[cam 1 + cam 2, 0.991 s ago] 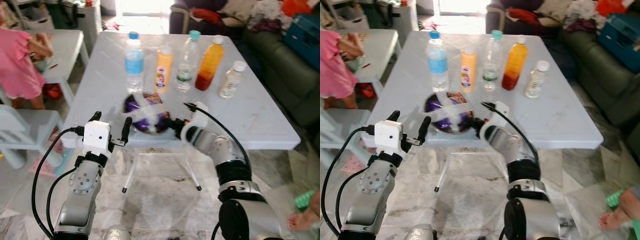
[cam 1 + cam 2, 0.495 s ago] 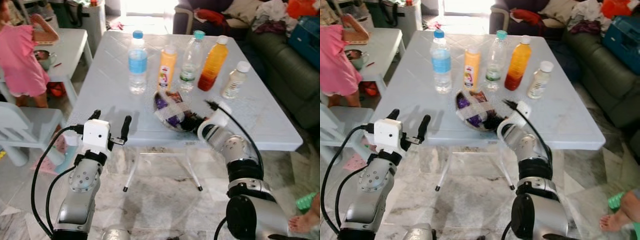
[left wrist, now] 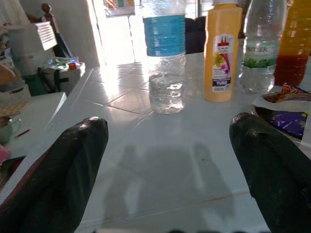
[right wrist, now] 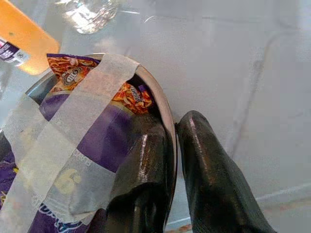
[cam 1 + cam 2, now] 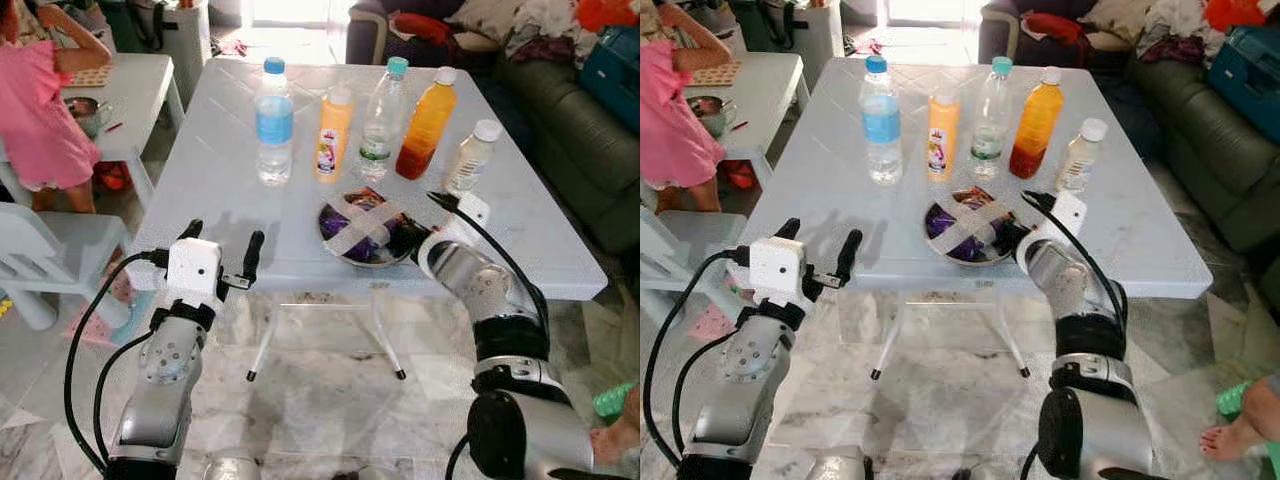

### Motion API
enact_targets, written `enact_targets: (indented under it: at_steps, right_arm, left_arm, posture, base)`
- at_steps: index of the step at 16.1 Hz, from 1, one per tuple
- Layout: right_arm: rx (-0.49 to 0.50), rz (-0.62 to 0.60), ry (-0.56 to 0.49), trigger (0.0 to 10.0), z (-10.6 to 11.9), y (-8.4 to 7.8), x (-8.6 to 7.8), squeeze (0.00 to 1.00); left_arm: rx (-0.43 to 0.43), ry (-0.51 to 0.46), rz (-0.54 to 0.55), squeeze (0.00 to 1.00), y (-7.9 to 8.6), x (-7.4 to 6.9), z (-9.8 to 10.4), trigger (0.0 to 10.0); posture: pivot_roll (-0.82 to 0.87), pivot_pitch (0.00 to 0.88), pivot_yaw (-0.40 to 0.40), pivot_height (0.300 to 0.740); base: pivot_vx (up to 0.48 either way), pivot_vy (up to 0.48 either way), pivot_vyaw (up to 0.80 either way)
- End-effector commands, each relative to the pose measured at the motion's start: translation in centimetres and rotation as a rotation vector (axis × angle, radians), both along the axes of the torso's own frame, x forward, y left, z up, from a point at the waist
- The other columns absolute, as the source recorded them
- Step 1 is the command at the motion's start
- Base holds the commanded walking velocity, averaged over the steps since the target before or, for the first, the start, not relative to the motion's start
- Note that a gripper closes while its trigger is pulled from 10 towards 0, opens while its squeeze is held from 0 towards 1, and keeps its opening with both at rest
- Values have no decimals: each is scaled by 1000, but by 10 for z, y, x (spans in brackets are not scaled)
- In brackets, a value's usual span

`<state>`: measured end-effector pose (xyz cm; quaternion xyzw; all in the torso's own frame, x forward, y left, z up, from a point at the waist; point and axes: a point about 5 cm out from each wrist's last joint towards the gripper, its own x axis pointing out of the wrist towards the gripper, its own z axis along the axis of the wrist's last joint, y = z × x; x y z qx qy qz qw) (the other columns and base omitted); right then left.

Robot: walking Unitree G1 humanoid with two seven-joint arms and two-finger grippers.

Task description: Restocking fridge

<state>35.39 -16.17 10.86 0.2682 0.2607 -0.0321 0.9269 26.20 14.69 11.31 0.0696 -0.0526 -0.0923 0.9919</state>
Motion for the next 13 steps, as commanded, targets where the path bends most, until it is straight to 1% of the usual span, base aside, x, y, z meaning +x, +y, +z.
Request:
enact_targets:
  at_steps: [1,5,6,7,9,10,13]
  right_arm:
    - [-3,12,-17,10000,6,-2,1,1000]
    - [18,45,3,10000,4,2,-2,1000]
    - [42,62,5,10000,3,5,-2,1000]
    - [72,98,9,10000,4,13,-4,1000]
    - [70,106,23,10000,2,16,-7,1000]
    - [75,106,46,10000,-2,17,-11,1000]
    - [90,131,67,10000,-5,27,-18,1000]
  left_arm:
    - [6,-10,-6,0,-3,2,2,10000]
    - [7,-8,-5,0,-3,1,1,10000]
    - [7,-9,-4,0,-2,1,1,10000]
    - [6,-5,-6,0,-2,1,1,10000]
    - [-13,24,-43,0,-2,0,-2,10000]
    - [-7,30,-71,0,-1,-3,-3,10000]
    - [2,35,-76,0,1,-5,-5,10000]
  posture:
    - [116,0,-46,740]
    - [117,0,-51,740]
    - [118,0,-51,740]
    - [118,0,-51,740]
    - [116,0,-51,740]
    - [115,1,-53,740]
    - [113,4,-51,740]
  base:
    - [0,0,0]
    - [0,0,0]
    - [0,0,0]
    - [0,0,0]
    - [0,0,0]
    - [0,0,0]
    - [0,0,0]
